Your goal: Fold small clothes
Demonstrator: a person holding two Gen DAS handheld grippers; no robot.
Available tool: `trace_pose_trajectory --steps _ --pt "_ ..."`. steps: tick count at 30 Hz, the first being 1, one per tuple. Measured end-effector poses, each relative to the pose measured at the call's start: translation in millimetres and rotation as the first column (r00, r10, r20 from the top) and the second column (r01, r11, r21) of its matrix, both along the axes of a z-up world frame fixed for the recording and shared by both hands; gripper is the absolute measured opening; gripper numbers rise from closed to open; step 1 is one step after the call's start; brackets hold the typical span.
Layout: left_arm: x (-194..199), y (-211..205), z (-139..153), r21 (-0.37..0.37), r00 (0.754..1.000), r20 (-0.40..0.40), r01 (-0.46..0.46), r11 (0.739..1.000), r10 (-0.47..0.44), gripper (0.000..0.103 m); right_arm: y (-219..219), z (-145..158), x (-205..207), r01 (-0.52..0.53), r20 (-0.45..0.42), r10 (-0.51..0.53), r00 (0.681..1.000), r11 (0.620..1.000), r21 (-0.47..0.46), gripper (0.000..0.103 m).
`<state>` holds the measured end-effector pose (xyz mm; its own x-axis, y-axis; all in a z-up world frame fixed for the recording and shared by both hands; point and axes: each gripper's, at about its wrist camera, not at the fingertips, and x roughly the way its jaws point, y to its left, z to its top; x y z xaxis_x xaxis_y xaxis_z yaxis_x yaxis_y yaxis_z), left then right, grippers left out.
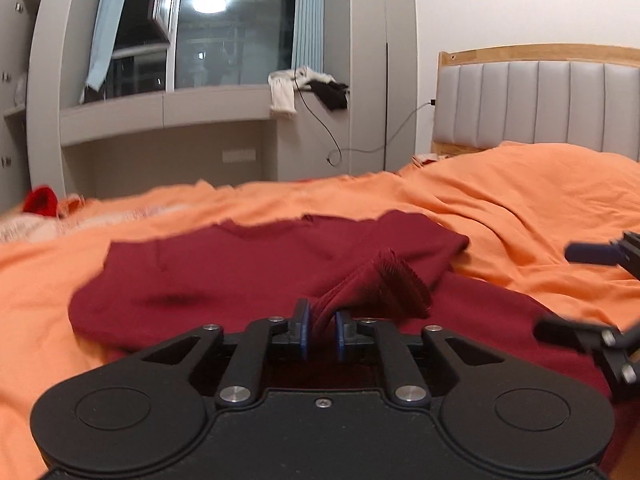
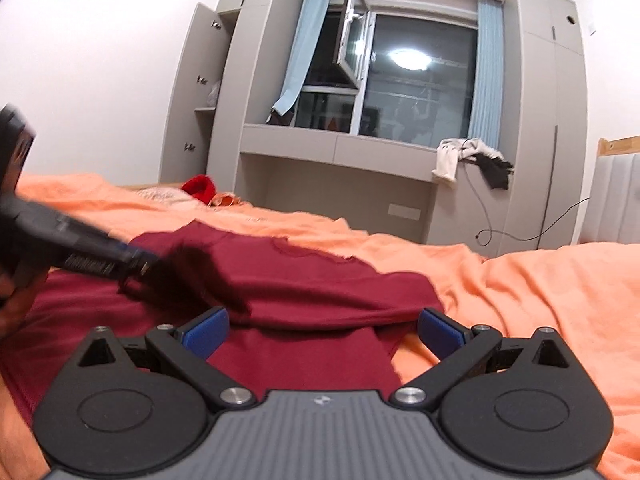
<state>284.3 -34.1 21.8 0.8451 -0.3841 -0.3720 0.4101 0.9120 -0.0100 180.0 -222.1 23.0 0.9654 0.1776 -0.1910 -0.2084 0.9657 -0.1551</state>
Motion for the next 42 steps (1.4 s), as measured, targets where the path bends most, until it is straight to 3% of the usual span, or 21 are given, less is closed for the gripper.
trace_pose_trajectory --steps 3,5,7,10,12,14,16,21,24,26,29,32,38,42 --pt "-7 6 2 -0.013 0.999 -0.033 0.038 0.999 -0.038 0.019 -7 7 1 0.023 0.025 -0.024 0.999 0.999 0.022 0.103" --pt "-13 3 -3 0.000 0.995 -0.063 0.076 0.997 -0.076 0.031 -11 11 3 0.035 0.034 -0.036 0.999 0.999 0.035 0.103" --pt "-19 -1 -5 0.018 0.989 -0.089 0.121 0.993 -0.119 0.035 -14 13 10 0.044 0.036 -0.045 0.998 0.998 0.044 0.103" --pt "-30 -3 -8 0.026 0.979 -0.100 0.181 0.983 -0.178 0.041 -14 10 24 0.048 0.003 -0.048 0.999 0.998 0.043 0.103" --pt "-34 2 -6 0.010 0.977 -0.096 0.193 0.981 -0.191 0.052 -10 6 35 0.049 -0.037 -0.048 0.998 0.998 0.030 0.103" --pt "-35 10 -1 -0.024 0.981 -0.084 0.173 0.985 -0.175 0.064 -4 1 45 0.043 -0.082 -0.042 0.996 0.999 0.011 0.103" --pt "-31 19 5 -0.062 0.987 -0.078 0.133 0.989 -0.138 0.069 4 -3 54 0.027 -0.119 -0.027 0.993 1.000 -0.001 0.103" --pt "-13 52 16 -0.108 0.993 -0.078 -0.094 0.990 0.086 0.083 28 -9 61 -0.022 -0.125 0.014 0.992 0.998 -0.063 0.103" --pt "1 78 11 -0.141 0.961 -0.106 -0.269 0.953 0.256 0.091 39 -17 56 -0.056 -0.126 0.040 0.991 0.990 -0.127 0.103" --pt "12 96 5 -0.157 0.923 -0.151 -0.377 0.913 0.355 0.092 46 -22 53 -0.079 -0.129 0.058 0.990 0.983 -0.167 0.103" --pt "26 123 -3 -0.218 0.866 -0.251 -0.487 0.846 0.433 0.092 57 -28 49 -0.097 -0.120 0.071 0.990 0.969 -0.228 0.103" --pt "38 143 -3 -0.287 0.834 -0.308 -0.540 0.792 0.457 0.093 64 -34 46 -0.107 -0.109 0.080 0.991 0.955 -0.276 0.103" --pt "67 169 -2 -0.316 0.788 -0.335 -0.611 0.726 0.517 0.095 75 -42 41 -0.129 -0.098 0.101 0.990 0.930 -0.343 0.103" --pt "91 173 -7 -0.300 0.758 -0.364 -0.646 0.702 0.542 0.095 75 -43 40 -0.136 -0.099 0.108 0.989 0.929 -0.344 0.103"
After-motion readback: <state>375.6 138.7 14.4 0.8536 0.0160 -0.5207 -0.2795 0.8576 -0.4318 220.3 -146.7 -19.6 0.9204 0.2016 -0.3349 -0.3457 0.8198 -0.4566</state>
